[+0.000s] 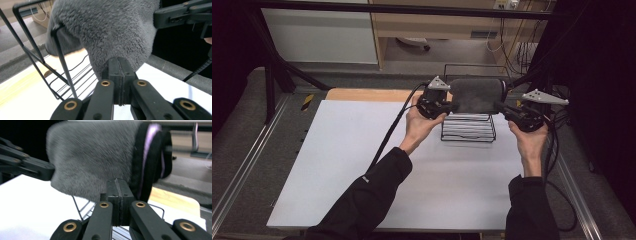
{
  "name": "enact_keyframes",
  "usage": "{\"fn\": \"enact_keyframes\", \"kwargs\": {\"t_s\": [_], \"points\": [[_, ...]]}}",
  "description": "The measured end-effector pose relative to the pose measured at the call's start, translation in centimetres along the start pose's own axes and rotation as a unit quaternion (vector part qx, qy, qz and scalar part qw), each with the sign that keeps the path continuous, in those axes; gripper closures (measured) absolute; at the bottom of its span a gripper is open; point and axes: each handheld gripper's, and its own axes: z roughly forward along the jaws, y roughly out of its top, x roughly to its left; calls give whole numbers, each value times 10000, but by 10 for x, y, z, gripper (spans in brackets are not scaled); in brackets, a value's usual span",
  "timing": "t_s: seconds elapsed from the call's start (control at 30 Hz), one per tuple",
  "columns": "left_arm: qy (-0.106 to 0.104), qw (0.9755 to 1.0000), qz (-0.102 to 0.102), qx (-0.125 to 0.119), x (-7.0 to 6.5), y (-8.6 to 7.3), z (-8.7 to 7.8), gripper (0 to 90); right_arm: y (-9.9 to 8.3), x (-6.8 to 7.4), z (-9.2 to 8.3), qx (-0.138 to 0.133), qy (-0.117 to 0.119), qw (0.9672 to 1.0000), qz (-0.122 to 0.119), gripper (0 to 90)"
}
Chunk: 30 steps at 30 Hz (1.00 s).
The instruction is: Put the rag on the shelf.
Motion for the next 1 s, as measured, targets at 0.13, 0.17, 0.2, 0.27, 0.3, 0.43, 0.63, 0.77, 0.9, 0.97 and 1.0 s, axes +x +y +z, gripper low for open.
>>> {"fn": "enact_keyframes", "kwargs": {"t_s": [0.13, 0.17, 0.2, 0.27, 0.3, 0.43, 0.63, 0.77, 0.9, 0.97, 1.0], "points": [[8, 10000, -30, 46, 2, -6, 4, 890, -10, -3, 6, -52, -90, 9999, 33, 896], [-15, 10000, -42, 43, 3, -6, 3, 884, -11, -3, 6, -70, -90, 9999, 34, 884], [-33, 10000, -66, 34, 3, -7, 2, 874, -12, -3, 6, -81, -80, 9999, 23, 866], [-37, 10000, -64, 14, 3, -7, -2, 849, -12, -1, 3, -132, -9, 9999, -24, 801], [-48, 10000, -57, 4, 4, -7, -5, 828, -11, 1, 2, -132, 47, 9999, -49, 766], [-51, 10000, -39, 17, 4, -8, -17, 722, -8, 10, -4, -210, 185, 9996, -85, 639], [82, 9999, 44, 136, 6, -20, -38, 568, -6, 28, -11, -154, 334, 9993, -94, 418], [103, 9995, -2, 300, 9, -35, -49, 463, -8, 38, -11, -42, 429, 9990, -99, 293], [198, 9989, -15, 417, 13, -54, -58, 372, -14, 47, -9, 54, 526, 9986, -93, 204], [245, 9984, -6, 512, 14, -64, -63, 328, -19, 52, -7, 149, 635, 9979, -46, 158], [279, 9982, -4, 540, 14, -69, -66, 303, -20, 54, -6, 188, 674, 9975, -60, 138]]}}
